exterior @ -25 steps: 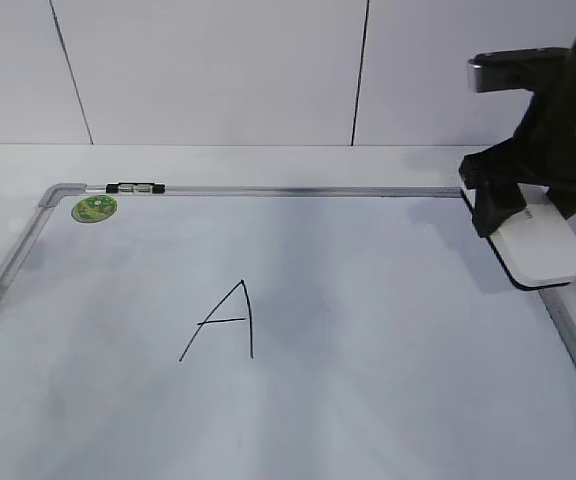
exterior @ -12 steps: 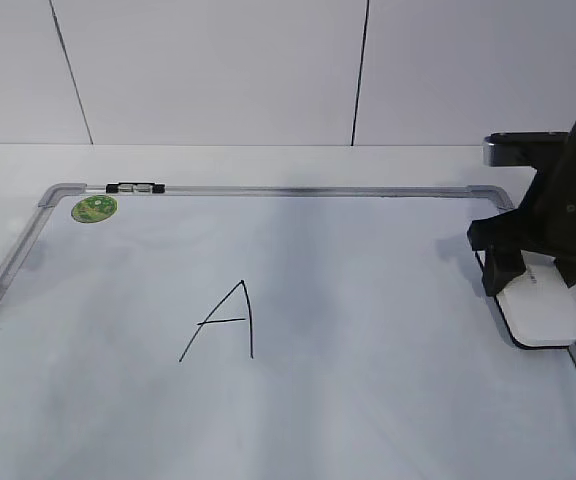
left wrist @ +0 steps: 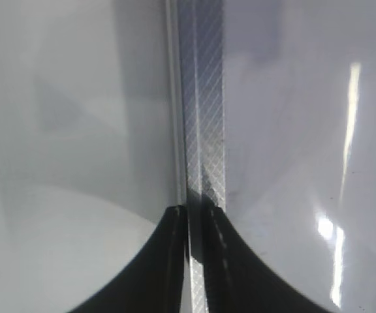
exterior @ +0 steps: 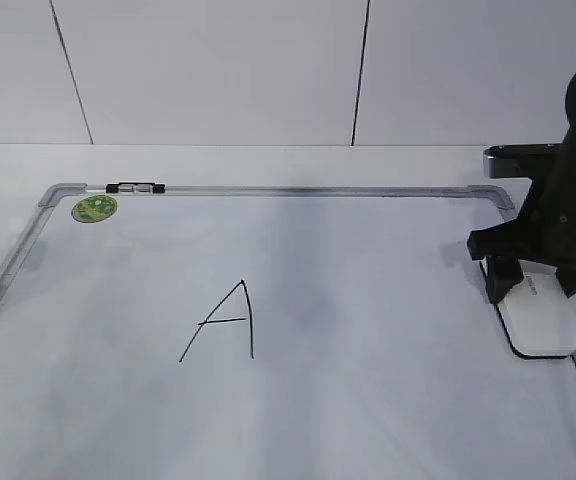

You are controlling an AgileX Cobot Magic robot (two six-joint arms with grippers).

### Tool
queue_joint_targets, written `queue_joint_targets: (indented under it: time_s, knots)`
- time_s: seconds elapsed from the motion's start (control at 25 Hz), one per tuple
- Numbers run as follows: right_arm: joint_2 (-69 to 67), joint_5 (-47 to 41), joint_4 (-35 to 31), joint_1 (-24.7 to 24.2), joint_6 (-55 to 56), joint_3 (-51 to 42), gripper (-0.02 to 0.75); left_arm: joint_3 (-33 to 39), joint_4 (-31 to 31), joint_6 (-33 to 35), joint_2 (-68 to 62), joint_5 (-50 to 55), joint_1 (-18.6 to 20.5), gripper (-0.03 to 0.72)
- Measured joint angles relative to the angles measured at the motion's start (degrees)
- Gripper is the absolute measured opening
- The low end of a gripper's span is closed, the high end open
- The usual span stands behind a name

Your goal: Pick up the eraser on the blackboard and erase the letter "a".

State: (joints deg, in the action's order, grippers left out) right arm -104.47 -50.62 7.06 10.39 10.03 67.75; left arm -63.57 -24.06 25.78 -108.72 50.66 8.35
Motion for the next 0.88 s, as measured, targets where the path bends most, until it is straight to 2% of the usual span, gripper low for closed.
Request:
queue_joint_targets:
  time_s: [0.48,0.88]
  knots:
    - [-0.38,-0.16,0.32,0.0,0.31,0.12,0.574,0.0,0.0,0.0,0.0,0.0,0.0,0.053]
    - [0.47,-5.09,0.9,0.0,0.45,6.55,0.575,0.0,0.0,0.0,0.0,0.0,0.0,0.053]
